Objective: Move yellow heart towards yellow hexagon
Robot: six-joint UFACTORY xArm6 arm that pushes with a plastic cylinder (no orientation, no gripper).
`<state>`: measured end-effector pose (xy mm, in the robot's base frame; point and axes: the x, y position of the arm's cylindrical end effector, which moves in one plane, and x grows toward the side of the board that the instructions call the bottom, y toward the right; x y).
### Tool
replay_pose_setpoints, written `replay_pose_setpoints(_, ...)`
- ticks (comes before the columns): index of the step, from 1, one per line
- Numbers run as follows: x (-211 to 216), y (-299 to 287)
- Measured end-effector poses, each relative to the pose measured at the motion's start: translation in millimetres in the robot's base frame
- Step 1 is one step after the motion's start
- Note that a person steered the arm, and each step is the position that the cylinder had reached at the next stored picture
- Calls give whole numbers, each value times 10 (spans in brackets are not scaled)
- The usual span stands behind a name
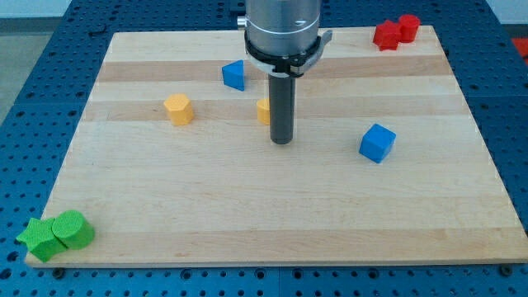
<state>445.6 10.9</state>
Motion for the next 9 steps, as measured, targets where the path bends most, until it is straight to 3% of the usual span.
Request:
replay_pose_setpoints(2, -1, 585)
replay_pose_setpoints(4, -504, 914)
replay_pose_setpoints(9, -555, -256)
